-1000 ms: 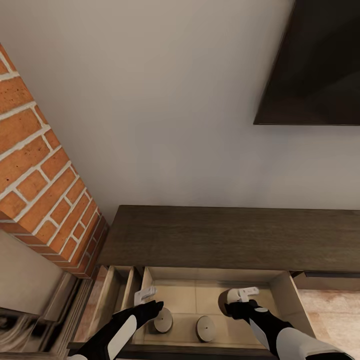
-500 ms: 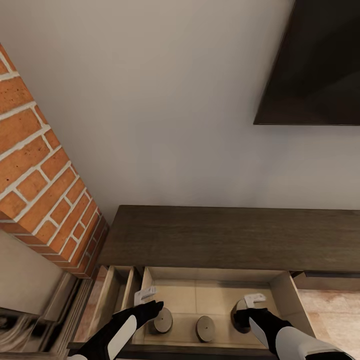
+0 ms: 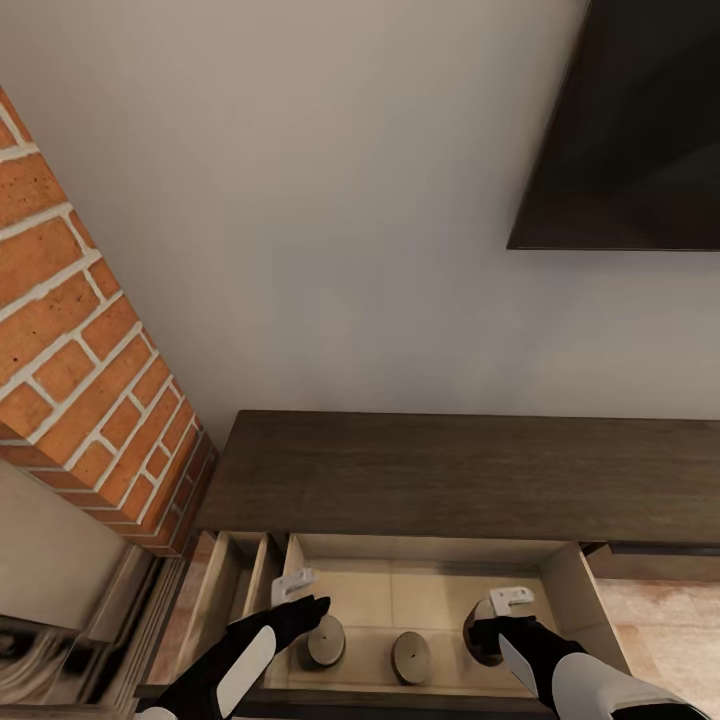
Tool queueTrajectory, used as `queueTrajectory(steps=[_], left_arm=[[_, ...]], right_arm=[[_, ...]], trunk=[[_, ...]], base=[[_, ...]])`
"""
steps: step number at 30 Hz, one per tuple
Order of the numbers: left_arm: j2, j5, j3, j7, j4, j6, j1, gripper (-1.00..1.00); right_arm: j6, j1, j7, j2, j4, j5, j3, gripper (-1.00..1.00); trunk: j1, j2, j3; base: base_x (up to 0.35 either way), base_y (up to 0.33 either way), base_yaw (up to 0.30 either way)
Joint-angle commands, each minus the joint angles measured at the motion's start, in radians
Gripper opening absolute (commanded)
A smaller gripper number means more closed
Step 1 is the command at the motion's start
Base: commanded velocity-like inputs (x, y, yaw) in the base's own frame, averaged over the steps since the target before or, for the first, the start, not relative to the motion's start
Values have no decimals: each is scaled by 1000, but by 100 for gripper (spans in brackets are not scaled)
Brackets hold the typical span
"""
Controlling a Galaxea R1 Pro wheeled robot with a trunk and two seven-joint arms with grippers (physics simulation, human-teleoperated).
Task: Place each of the two pumpkins and all three candles from the living room inside a cabinet in the living room (use any cabinet), then make sure every cabinet is closed, and position the cauldron so it is next to a table in the living room.
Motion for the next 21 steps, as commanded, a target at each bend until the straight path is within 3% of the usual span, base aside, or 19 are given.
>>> queueTrajectory(steps=[1, 12, 17, 21], left_arm=[[0, 0, 0, 0, 0, 0, 0, 100], [0, 0, 2, 0, 0, 2, 0, 100], [0, 0, 2, 0, 0, 2, 0, 100], [0, 0, 2, 0, 0, 2, 0, 100]], right_arm=[[0, 0, -1, -1, 0, 0, 0, -100], [-2, 0, -1, -8, -23, -1, -10, -100], [-2, 0, -1, -8, -24, -1, -15, -100], [-2, 0, -1, -8, -24, -1, -16, -100]], trunk=[[0, 0, 0], [0, 0, -13], [19, -35, -37], [19, -35, -43]], base=[[0, 0, 0], [0, 0, 0], [0, 0, 0], [0, 0, 0]])
